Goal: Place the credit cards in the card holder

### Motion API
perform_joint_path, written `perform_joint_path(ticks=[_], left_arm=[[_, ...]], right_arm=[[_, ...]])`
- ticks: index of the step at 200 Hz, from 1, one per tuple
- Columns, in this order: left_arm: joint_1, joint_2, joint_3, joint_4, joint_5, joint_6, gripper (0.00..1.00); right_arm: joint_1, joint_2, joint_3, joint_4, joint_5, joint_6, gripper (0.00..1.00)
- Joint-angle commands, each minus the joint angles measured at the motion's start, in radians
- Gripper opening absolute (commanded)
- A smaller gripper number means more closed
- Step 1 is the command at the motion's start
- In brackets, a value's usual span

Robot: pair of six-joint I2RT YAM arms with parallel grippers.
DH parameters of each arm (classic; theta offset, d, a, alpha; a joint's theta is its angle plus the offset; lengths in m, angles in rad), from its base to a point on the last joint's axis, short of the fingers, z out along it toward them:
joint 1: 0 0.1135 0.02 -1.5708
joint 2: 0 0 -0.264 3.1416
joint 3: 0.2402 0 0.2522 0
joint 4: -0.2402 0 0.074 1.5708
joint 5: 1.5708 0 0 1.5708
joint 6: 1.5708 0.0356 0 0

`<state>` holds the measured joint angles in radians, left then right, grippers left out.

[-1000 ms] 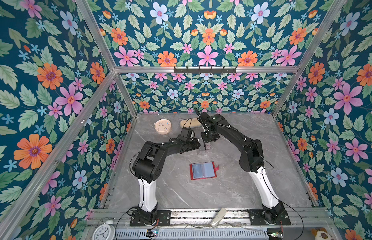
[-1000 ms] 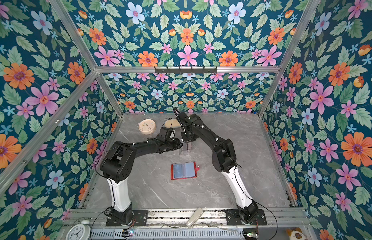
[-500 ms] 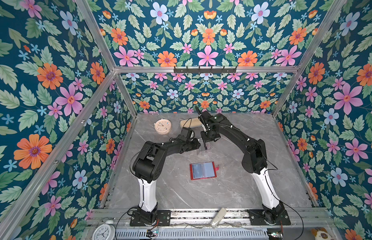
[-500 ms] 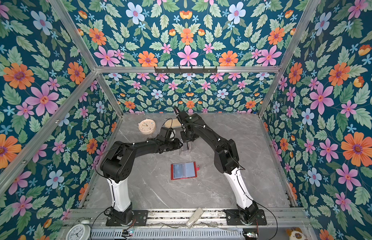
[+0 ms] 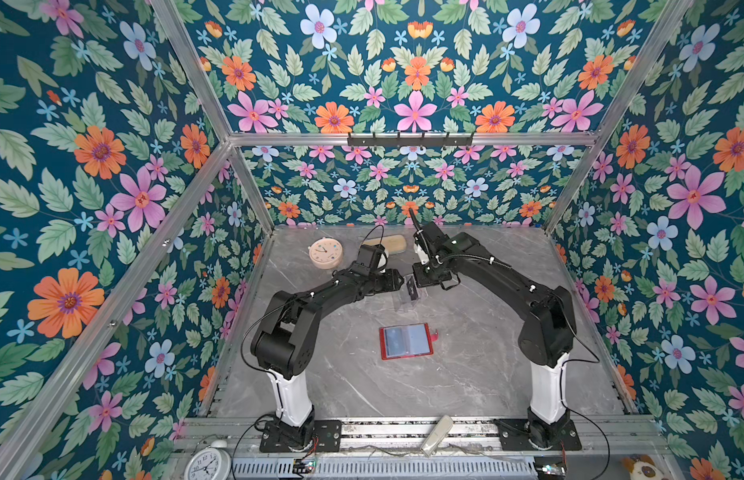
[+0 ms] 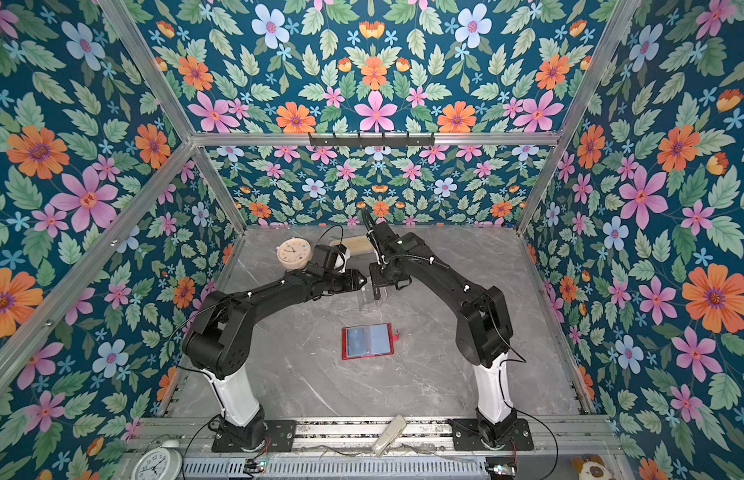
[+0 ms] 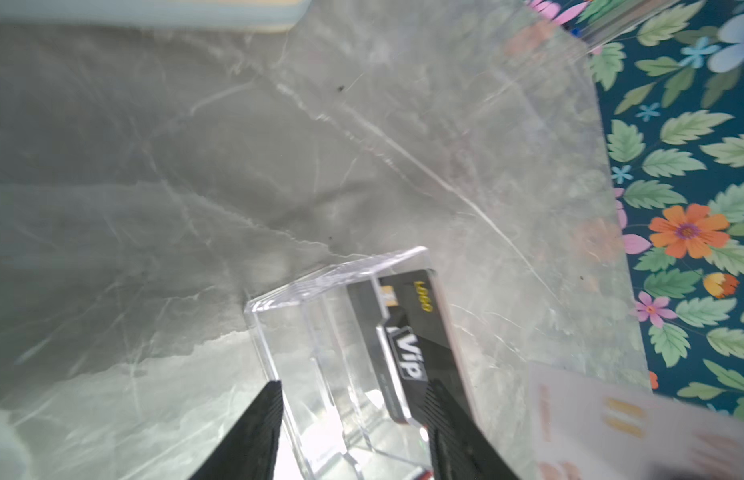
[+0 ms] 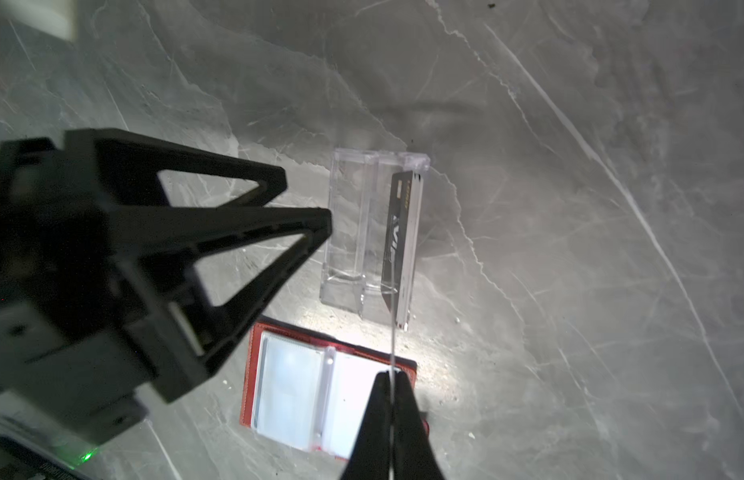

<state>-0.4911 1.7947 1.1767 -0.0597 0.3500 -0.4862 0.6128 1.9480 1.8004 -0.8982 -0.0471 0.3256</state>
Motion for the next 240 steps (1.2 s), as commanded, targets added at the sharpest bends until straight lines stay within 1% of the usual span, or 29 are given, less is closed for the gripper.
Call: perform_joint_path(ticks=[1,42,68,73,100,120,144,167,192,207,215,230,233,240], left_arm=[[-0.001,-0.066,-0.035,-0.041,-0.055,0.066,0.58],[-0.004,-0.251,-0.215,-0.037,-0.128,0.071,0.57],[-0.009,-0.367,-0.352,-0.013,-0.147,0.046,0.57],[-0.012,-0.390,-0.377,-0.010,-0.149,0.041,0.57],[-0.022,-0.495,-0.514,0.021,-0.161,-0.005,0.57],[-0.031,-0.543,-0.600,0.054,-0.148,-0.038,0.55],[-0.045,-0.557,-0.672,0.111,-0.107,-0.078,0.54],[-0.059,-0.546,-0.712,0.156,-0.075,-0.100,0.48],[-0.065,-0.522,-0.740,0.185,-0.067,-0.125,0.39],[-0.070,-0.504,-0.755,0.199,-0.066,-0.137,0.37],[-0.072,-0.494,-0.760,0.212,-0.057,-0.142,0.34],[-0.076,-0.469,-0.767,0.238,-0.038,-0.151,0.33],[-0.078,-0.464,-0.766,0.241,-0.034,-0.153,0.32],[-0.081,-0.452,-0.765,0.244,-0.031,-0.153,0.31]], right_arm=[[-0.007,-0.077,-0.108,0.121,-0.049,0.026,0.00],[-0.008,-0.232,-0.361,0.256,-0.131,0.057,0.00],[-0.008,-0.279,-0.488,0.336,-0.204,0.076,0.00],[-0.009,-0.319,-0.509,0.351,-0.216,0.076,0.00],[-0.007,-0.338,-0.604,0.407,-0.291,0.094,0.00],[-0.005,-0.351,-0.677,0.469,-0.332,0.120,0.00],[0.003,-0.360,-0.755,0.546,-0.375,0.144,0.00],[0.014,-0.348,-0.804,0.603,-0.404,0.166,0.00],[0.024,-0.323,-0.834,0.666,-0.429,0.195,0.00],[0.032,-0.311,-0.843,0.698,-0.443,0.210,0.00],[0.035,-0.303,-0.846,0.713,-0.450,0.216,0.00],[0.037,-0.299,-0.844,0.732,-0.463,0.223,0.00],[0.037,-0.267,-0.842,0.733,-0.464,0.225,0.00],[0.036,-0.256,-0.842,0.736,-0.467,0.227,0.00]])
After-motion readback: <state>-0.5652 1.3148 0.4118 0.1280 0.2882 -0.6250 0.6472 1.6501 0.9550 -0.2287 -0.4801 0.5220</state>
